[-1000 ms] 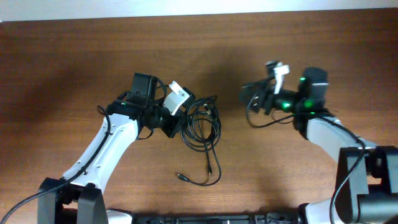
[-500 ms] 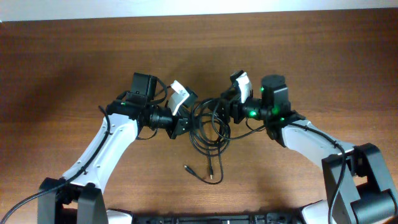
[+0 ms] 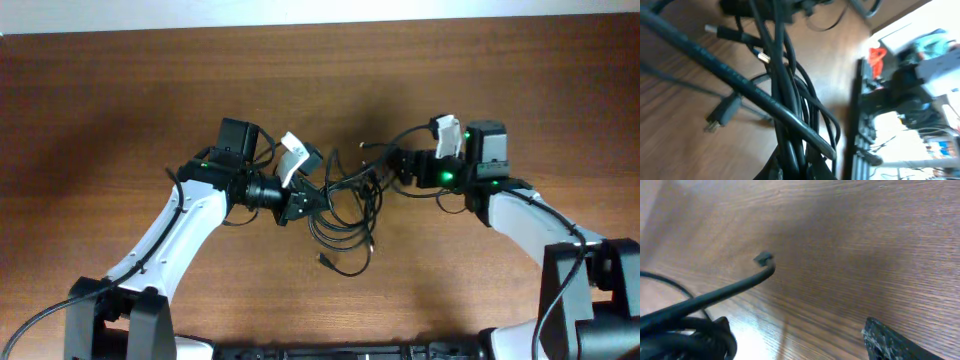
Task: Untangle cables
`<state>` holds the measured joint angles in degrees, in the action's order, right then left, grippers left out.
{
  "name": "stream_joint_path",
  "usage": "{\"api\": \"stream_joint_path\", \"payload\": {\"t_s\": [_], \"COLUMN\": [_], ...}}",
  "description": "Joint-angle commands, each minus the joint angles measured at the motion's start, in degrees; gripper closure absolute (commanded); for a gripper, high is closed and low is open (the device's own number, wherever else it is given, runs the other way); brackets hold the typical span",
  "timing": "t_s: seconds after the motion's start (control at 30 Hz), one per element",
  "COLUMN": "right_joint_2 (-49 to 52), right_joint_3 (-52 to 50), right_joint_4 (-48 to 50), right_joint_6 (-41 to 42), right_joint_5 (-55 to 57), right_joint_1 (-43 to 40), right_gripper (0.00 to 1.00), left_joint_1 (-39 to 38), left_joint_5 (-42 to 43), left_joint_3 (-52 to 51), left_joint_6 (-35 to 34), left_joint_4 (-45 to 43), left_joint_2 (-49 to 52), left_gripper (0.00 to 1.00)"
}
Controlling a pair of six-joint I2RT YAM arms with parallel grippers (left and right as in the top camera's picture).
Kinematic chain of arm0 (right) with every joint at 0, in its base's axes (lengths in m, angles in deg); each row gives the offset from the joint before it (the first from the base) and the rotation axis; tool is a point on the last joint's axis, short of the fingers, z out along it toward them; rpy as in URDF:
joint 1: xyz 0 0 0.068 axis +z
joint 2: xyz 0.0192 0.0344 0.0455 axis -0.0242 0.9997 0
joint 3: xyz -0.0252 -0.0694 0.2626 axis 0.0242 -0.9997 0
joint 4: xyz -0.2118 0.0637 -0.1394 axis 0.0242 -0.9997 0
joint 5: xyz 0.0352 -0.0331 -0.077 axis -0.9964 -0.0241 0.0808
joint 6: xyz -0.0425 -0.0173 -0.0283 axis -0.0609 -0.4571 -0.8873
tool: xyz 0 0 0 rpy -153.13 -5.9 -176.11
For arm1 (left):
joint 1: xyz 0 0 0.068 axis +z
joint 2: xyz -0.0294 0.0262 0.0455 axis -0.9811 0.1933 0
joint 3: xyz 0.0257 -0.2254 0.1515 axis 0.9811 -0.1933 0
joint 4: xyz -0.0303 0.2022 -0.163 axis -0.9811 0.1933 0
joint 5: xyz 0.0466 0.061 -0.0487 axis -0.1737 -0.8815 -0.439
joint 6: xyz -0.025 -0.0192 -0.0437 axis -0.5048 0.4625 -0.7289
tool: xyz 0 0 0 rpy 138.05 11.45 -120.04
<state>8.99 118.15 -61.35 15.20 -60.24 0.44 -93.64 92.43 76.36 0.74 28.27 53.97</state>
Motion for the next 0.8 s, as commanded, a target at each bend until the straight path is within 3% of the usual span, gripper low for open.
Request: {"api": "stream_joint_path", "payload": {"t_s": [0.0, 0.07, 0.17, 0.33, 0.37, 0.4, 0.43, 0.47, 0.57, 0.67, 0.77], "right_joint_2": [0.46, 0.46, 0.46, 0.46, 0.46, 0.46, 0.46, 0.46, 0.46, 0.46, 0.46], "right_joint_3": [0.24, 0.24, 0.24, 0.22, 0.22, 0.22, 0.22, 0.22, 0.22, 0.22, 0.22], "right_joint_4": [1.05, 1.64, 4.35, 3.39, 3.10, 2.58, 2.03, 1.70, 0.61, -1.18, -2.84], "right_joint_6": [3.10, 2.82, 1.55, 1.57, 1.57, 1.57, 1.57, 1.57, 1.57, 1.57, 1.57], "right_joint_5": [3.19, -3.41, -18.99, -20.26, -20.26, -20.24, -20.24, -20.26, -20.24, -20.24, -20.20], "right_joint_1": [-7.87, -7.72, -6.69, -6.29, -6.29, -6.29, -6.29, -6.29, -6.29, -6.29, -6.29], "right_gripper": [0.18, 0.18, 0.18, 0.18, 0.18, 0.18, 0.18, 0.18, 0.18, 0.18, 0.18], "left_joint_1": [0.96, 0.94, 0.68, -0.76, -1.14, -1.49, -1.73, -1.73, -1.73, -1.68, -1.79], "left_joint_5": [-16.15, -21.14, -21.97, -21.97, -21.99, -22.01, -22.67, -24.39, -39.82, -57.24, -52.00], "left_joint_3": [0.09, 0.09, 0.09, 0.09, 0.09, 0.09, 0.09, 0.09, 0.09, 0.09, 0.09], "left_joint_6": [-12.02, -19.28, -27.71, -30.53, -31.74, -32.79, -33.18, -33.18, -36.00, -49.07, -50.31], "left_joint_4": [-1.38, -5.05, -14.62, -17.62, -17.73, -18.08, -18.21, -17.68, -10.05, 1.01, 1.29], "left_joint_2": [-1.46, -1.46, -1.46, -1.46, -1.46, -1.46, -1.46, -1.46, -1.46, -1.44, -1.44], "left_gripper": [1.00, 1.00, 0.97, 0.95, 0.91, 0.76, 0.32, 0.01, 0.01, 0.01, 0.01]}}
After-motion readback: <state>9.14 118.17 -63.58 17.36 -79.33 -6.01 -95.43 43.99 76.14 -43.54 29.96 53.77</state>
